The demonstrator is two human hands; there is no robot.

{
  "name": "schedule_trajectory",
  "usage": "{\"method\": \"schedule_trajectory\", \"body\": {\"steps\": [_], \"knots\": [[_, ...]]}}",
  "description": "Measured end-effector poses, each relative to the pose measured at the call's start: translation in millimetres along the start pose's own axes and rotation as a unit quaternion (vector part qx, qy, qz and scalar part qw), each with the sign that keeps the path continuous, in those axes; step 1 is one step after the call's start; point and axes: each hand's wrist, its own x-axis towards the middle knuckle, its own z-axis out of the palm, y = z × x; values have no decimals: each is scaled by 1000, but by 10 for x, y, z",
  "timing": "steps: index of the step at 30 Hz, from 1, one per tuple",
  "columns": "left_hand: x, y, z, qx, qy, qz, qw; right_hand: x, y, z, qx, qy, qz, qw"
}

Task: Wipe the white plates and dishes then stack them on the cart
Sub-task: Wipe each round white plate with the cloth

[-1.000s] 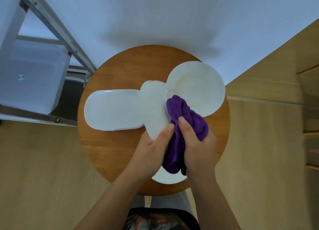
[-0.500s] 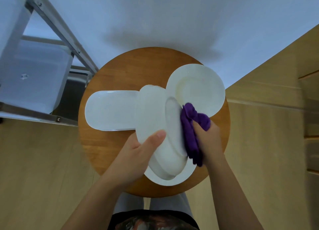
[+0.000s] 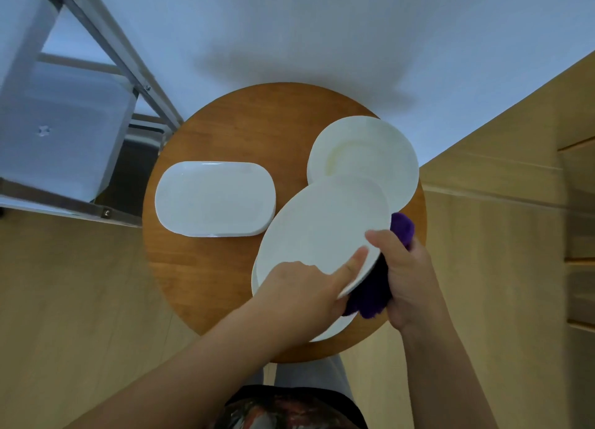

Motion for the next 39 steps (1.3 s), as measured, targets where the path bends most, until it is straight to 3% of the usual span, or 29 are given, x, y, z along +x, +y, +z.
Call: {"method": "schedule_trajectory", "body": {"steps": [3, 6, 8, 10, 12, 14, 16, 20, 24, 31, 39], "knots": [[-38, -16, 105, -6, -22, 1, 1000, 48, 82, -160, -46, 5, -7, 999], [-142, -221, 104, -131, -67, -54, 988, 76, 148, -309, -25, 39, 16, 999], [-233, -433, 118, -229, 17, -140, 963, 92, 191, -425, -12, 48, 35, 998], [-270, -571, 205, -253, 160, -252, 920, 111, 237, -515, -9, 29, 55, 998], [-215, -609, 257, -313, 217, -352, 855, 135, 285, -548, -32, 3, 69, 997], [-165, -667, 301, -381, 197, -416, 802, 165, 347, -557, -58, -5, 81, 995], [-159, -777, 346, -417, 131, -444, 782, 190, 408, -575, -72, 1, 89, 993], [-198, -889, 509, -400, 23, -442, 803, 211, 538, -604, -106, 33, 80, 991], [-246, -835, 733, -381, -19, -410, 828, 213, 665, -567, -167, 76, 58, 981], [-271, -815, 923, -367, 32, -467, 804, 246, 823, -500, -247, 134, 19, 959], [-259, -853, 1039, -346, 61, -462, 814, 295, 727, -493, -225, 227, -59, 946]]}}
